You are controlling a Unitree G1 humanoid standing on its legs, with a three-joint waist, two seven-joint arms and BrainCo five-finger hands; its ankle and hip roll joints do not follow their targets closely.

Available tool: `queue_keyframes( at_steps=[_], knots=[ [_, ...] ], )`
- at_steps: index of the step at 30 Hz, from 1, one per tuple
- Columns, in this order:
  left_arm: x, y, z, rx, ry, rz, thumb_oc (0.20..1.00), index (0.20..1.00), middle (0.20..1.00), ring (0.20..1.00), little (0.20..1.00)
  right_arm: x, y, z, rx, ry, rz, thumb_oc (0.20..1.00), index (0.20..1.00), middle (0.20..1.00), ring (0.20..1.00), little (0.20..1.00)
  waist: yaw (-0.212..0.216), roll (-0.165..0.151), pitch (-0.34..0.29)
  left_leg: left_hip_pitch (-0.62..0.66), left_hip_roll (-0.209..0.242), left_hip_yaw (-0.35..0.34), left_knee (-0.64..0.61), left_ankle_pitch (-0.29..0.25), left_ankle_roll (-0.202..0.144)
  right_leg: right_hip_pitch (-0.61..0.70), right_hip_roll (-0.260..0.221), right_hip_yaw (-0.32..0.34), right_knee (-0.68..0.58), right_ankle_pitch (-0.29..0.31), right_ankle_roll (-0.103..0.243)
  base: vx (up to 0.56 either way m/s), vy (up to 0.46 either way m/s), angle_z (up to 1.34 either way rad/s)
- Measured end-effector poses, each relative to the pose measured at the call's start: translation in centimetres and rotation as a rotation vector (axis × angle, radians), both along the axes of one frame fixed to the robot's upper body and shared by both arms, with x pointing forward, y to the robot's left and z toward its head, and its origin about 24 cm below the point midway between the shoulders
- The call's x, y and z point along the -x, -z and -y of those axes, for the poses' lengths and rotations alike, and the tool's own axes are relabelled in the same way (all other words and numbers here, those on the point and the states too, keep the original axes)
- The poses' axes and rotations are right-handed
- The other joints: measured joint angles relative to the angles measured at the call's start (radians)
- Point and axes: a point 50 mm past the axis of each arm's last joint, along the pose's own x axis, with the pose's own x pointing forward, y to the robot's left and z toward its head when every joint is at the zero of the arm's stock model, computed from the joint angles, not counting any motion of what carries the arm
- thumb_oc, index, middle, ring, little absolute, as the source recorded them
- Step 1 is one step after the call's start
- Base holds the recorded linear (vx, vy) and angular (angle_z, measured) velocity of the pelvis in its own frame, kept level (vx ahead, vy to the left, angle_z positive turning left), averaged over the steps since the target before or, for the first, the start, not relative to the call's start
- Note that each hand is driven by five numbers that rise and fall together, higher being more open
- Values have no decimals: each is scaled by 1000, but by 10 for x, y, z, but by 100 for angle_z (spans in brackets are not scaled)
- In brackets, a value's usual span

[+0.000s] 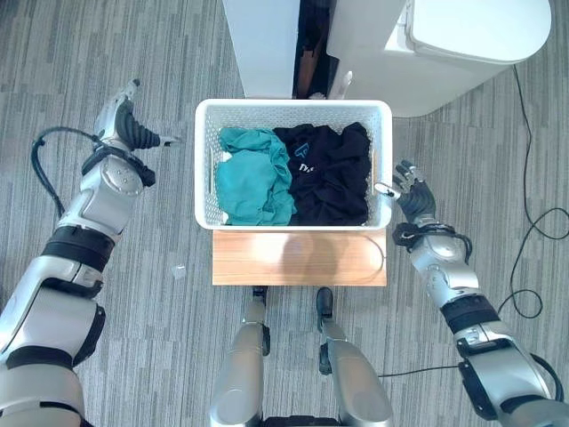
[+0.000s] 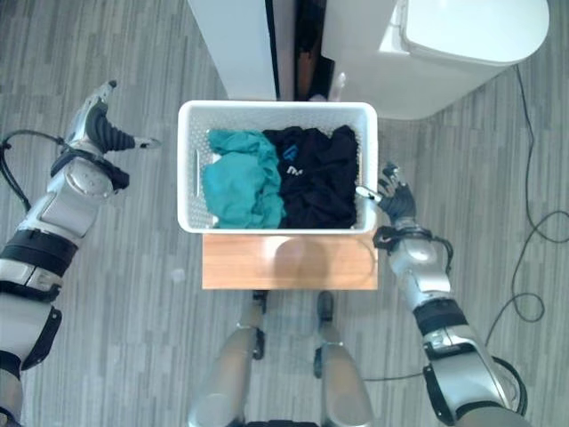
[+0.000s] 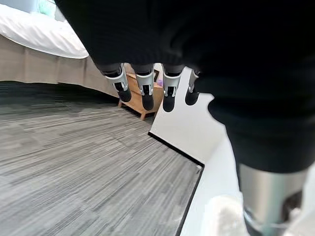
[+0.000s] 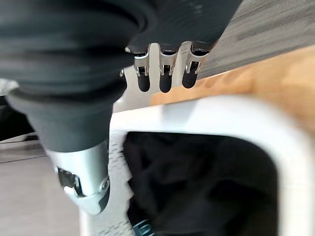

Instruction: Grab the laundry basket,head to the washer,open it,put in the laundry and shut it.

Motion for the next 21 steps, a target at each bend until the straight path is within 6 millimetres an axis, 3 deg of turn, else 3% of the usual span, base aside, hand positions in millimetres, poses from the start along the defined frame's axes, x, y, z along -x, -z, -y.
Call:
queue_keyframes(
  at_steps=[7,15,21],
  knots=[
    [-5,0,2,68,12,1,1000,1000,1000,1000,1000,-5,7,4,26,49,-56,1000,1000,1000,1000,1000,-9,0,0,0,0,0,0,0,0,0,0,0,0,0,0,0,0,0],
    [-5,1,6,79,37,-5,1000,1000,1000,1000,1000,-21,-23,-6,76,27,-7,1000,1000,1000,1000,1000,-4,0,0,-19,-3,-11,1,2,-1,-14,-2,-13,-1,0,1,5,2,4],
    [-5,3,5,88,38,-7,1000,1000,1000,1000,1000,-25,-32,6,95,80,-4,1000,1000,1000,1000,1000,23,1,1,-34,-6,-21,0,4,0,-25,-3,-23,-1,-2,3,6,3,4]
  ],
)
